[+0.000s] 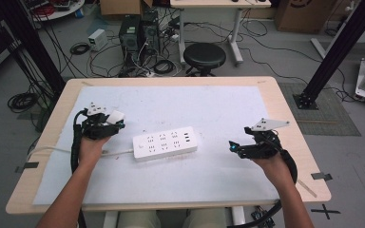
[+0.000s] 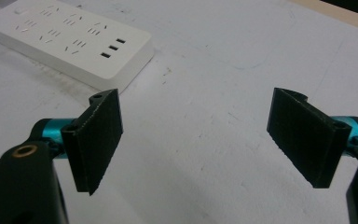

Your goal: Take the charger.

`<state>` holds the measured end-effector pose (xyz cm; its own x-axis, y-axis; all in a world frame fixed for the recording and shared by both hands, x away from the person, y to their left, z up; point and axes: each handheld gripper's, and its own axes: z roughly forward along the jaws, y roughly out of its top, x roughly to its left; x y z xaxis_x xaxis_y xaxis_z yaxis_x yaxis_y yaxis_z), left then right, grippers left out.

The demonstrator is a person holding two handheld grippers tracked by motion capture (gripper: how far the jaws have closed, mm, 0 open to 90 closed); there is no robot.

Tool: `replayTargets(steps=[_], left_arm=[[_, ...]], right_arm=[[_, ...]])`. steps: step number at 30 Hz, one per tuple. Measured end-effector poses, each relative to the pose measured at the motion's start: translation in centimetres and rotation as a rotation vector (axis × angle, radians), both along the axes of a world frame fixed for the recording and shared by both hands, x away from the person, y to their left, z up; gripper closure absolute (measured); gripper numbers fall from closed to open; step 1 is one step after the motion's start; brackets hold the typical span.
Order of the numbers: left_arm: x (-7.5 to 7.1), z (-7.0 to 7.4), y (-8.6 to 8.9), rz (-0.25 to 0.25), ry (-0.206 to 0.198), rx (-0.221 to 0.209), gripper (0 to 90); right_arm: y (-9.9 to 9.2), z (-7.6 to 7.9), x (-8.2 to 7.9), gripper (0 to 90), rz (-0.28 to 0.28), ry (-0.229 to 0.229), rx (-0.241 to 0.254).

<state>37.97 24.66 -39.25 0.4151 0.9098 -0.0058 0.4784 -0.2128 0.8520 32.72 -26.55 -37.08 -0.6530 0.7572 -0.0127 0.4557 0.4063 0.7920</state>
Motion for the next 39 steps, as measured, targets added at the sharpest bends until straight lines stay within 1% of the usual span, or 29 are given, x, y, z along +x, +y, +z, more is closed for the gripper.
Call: replayTargets(steps=[1,2,3,4,5,10,14,16,17,19,23,24,26,28,29,30,31,33,36,39], left_arm=[[-0.4,0.3,-0.1,-0.014,-0.008,-0.003,42.7],[-0.7,0.6,-0.1,-0.029,-0.017,0.005,42.7],[-1.1,0.8,-0.2,-0.036,-0.033,-0.008,42.7],[-1.5,1.1,-0.3,-0.049,-0.042,-0.011,42.8],[-1.8,1.4,-0.4,-0.062,-0.053,-0.010,42.7],[-3.5,2.6,-1.0,-0.138,-0.098,-0.017,42.7],[-4.5,3.3,-1.4,-0.188,-0.116,-0.041,42.7],[-5.0,3.5,-1.6,-0.204,-0.126,-0.058,42.7],[-5.2,3.7,-1.7,-0.210,-0.132,-0.057,42.7],[-5.6,3.9,-1.9,-0.220,-0.137,-0.067,42.7],[-6.3,4.2,-2.4,-0.243,-0.144,-0.061,42.7],[-6.4,4.3,-2.6,-0.249,-0.144,-0.065,42.7],[-6.6,4.2,-2.8,-0.272,-0.146,-0.064,42.7],[-6.7,4.2,-2.9,-0.306,-0.148,-0.051,42.7],[-6.8,4.1,-3.0,-0.316,-0.146,-0.059,42.7],[-6.8,4.1,-3.0,-0.316,-0.146,-0.059,42.6],[-6.9,4.0,-3.1,-0.330,-0.150,-0.061,42.6],[-6.9,3.8,-3.2,-0.346,-0.148,-0.066,42.6],[-7.0,3.8,-3.4,-0.368,-0.154,-0.071,42.6],[-7.1,3.8,-3.7,-0.391,-0.164,-0.074,42.6]], right_arm=[[0.0,0.0,0.0,18.4,0.003,-0.001,0.003],[0.0,0.0,-0.1,18.4,0.001,0.001,0.004],[0.1,0.0,-0.2,18.4,0.002,0.000,0.007],[0.1,0.0,-0.2,18.4,0.006,-0.004,0.005],[0.1,0.1,-0.2,18.5,0.003,0.001,0.008],[0.1,0.0,-0.4,18.4,0.011,-0.007,0.011],[0.1,0.0,-0.5,18.4,0.017,-0.013,0.012],[0.1,0.0,-0.6,18.4,0.017,-0.006,0.020],[0.1,0.0,-0.5,18.4,0.025,-0.013,0.018],[0.1,0.1,-0.7,18.4,0.021,-0.011,0.016],[0.2,0.1,-0.8,18.4,0.033,-0.010,0.016],[0.3,0.0,-0.8,18.4,0.032,-0.006,0.017],[0.4,0.0,-0.8,18.4,0.039,-0.017,0.013],[0.5,0.0,-0.7,18.4,0.042,-0.029,0.008],[0.6,-0.1,-0.6,18.4,0.047,-0.032,-0.003],[0.6,-0.1,-0.6,18.4,0.047,-0.032,-0.003],[0.7,-0.1,-0.6,18.4,0.049,-0.030,-0.007],[0.9,-0.1,-0.5,18.4,0.057,-0.024,-0.009],[1.4,-0.2,-0.5,18.3,0.101,-0.029,-0.007],[1.7,0.0,-0.6,18.4,0.114,-0.023,-0.006]])
